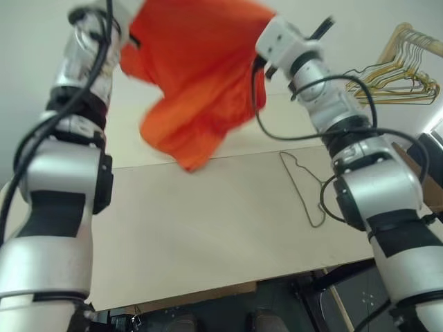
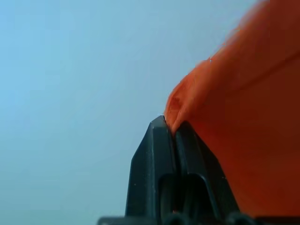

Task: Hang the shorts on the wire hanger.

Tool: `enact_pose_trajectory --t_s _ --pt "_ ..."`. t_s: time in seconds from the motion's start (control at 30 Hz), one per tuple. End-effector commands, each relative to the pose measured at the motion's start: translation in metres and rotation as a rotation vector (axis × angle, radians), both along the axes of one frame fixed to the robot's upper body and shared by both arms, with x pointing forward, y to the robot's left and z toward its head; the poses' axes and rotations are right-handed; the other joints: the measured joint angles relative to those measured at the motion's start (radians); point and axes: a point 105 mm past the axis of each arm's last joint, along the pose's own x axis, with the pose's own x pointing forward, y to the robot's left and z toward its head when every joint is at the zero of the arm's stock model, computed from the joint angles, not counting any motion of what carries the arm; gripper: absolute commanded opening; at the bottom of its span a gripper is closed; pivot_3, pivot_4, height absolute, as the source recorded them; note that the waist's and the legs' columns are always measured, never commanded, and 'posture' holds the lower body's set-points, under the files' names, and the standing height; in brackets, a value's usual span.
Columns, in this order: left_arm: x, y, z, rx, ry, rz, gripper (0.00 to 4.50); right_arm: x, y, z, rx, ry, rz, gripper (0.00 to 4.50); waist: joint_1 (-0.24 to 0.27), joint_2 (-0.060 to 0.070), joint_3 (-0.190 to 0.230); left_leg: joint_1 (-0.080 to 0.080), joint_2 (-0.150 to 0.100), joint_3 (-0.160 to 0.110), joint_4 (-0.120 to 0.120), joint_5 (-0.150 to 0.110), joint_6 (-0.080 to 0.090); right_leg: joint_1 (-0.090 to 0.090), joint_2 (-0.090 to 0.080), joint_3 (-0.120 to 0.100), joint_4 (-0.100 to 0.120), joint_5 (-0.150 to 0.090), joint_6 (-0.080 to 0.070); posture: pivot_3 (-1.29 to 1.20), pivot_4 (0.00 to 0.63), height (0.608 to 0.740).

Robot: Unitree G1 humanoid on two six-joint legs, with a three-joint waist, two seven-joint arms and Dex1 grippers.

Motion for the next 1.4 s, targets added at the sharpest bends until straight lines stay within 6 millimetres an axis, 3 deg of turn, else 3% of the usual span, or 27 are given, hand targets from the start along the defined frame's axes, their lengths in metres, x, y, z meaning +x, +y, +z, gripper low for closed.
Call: enact_pose_trajectory --t_s 0.03,0.1,0.17,0.23,0.3,0.43,0.53,0.67,0.93,1.07,1.27,1.4 --pt "-0.022 0.007 0.036 -0.022 -0.198 0.042 0.02 -0.014 -0.015 0.023 0.056 -0.176 -0.023 0.00 -0.012 0.000 0.000 0.000 0.000 0.001 -0.001 0.000 0.000 0.000 -0.002 -0.006 -0.001 0.000 0.000 0.04 0.000 0.740" --pt "-0.023 0.002 0.035 0.009 -0.214 0.021 0.02 -0.012 -0.016 0.010 0.005 -0.165 -0.008 0.00 -0.020 0.000 0.000 0.001 0.000 0.000 -0.001 0.000 0.000 0.007 -0.002 -0.012 -0.009 -0.001 0.001 0.04 0.000 0.740" --pt "-0.014 -0.003 0.014 0.066 -0.168 -0.030 0.02 -0.007 -0.015 -0.023 -0.098 -0.094 0.029 0.00 -0.022 0.000 0.000 0.002 0.000 0.000 0.000 0.000 0.000 0.012 -0.002 -0.014 -0.013 -0.001 0.001 0.04 0.000 0.740" --pt "-0.009 -0.007 -0.003 0.103 -0.136 -0.071 0.02 -0.004 -0.015 -0.046 -0.156 -0.033 0.071 0.00 -0.025 0.000 0.000 0.013 0.000 0.000 0.000 0.000 0.000 0.025 -0.003 -0.015 -0.014 -0.001 0.001 0.04 0.000 0.740" --pt "-0.002 -0.010 -0.042 0.151 -0.065 -0.163 0.02 -0.006 -0.014 -0.089 -0.279 0.064 0.149 0.00 -0.027 0.001 0.000 0.018 0.000 0.000 0.000 0.000 0.000 0.028 -0.003 -0.014 -0.013 -0.001 0.001 0.04 0.000 0.740" --pt "-0.003 -0.011 -0.114 0.207 0.086 -0.344 0.02 -0.021 -0.013 -0.153 -0.460 0.206 0.297 0.00 -0.044 0.001 0.000 0.020 0.000 0.000 0.001 0.003 -0.001 0.028 -0.003 -0.012 -0.008 0.001 0.000 0.03 0.000 0.740" --pt "-0.032 -0.008 -0.191 0.225 0.317 -0.553 0.02 -0.043 -0.013 -0.201 -0.580 0.317 0.434 0.00 -0.070 0.002 0.000 0.020 0.001 0.000 0.002 0.003 -0.001 0.026 -0.003 -0.011 -0.008 0.001 0.000 0.02 0.000 0.740" --pt "-0.095 -0.003 -0.250 0.295 0.610 -0.716 0.02 -0.063 -0.012 -0.233 -0.659 0.385 0.544 0.00 -0.115 0.002 0.000 0.018 0.004 -0.005 0.001 0.003 -0.001 0.021 -0.002 -0.007 -0.008 0.001 0.000 0.03 0.000 0.740" --pt "-0.193 0.016 -0.290 0.483 1.170 -0.860 0.02 -0.104 -0.009 -0.280 -0.846 0.483 0.725 0.00 -0.088 0.002 0.001 0.033 0.008 -0.003 0.005 0.001 0.002 0.032 -0.002 -0.002 -0.001 0.001 -0.002 0.04 0.000 0.740" --pt "-0.235 0.013 -0.304 0.578 1.356 -0.960 0.02 -0.118 -0.012 -0.296 -0.924 0.521 0.763 0.00 -0.055 0.002 0.002 0.041 0.008 -0.001 0.006 0.000 0.005 0.039 -0.003 0.001 0.002 0.000 -0.004 0.04 0.000 0.740" --pt "-0.262 -0.007 -0.315 0.537 1.397 -1.021 0.02 -0.135 -0.020 -0.305 -0.944 0.568 0.783 0.00 -0.021 0.002 0.001 0.043 0.009 0.000 0.006 0.001 0.004 0.041 -0.002 0.001 0.002 -0.002 -0.006 0.02 0.000 0.740" --pt "-0.267 -0.009 -0.321 0.528 1.415 -0.997 0.02 -0.150 -0.028 -0.308 -0.966 0.609 0.795 0.00 -0.016 0.002 0.002 0.043 0.009 0.000 0.006 0.000 0.004 0.041 -0.002 0.001 0.001 -0.002 -0.007 0.01 0.000 0.740"
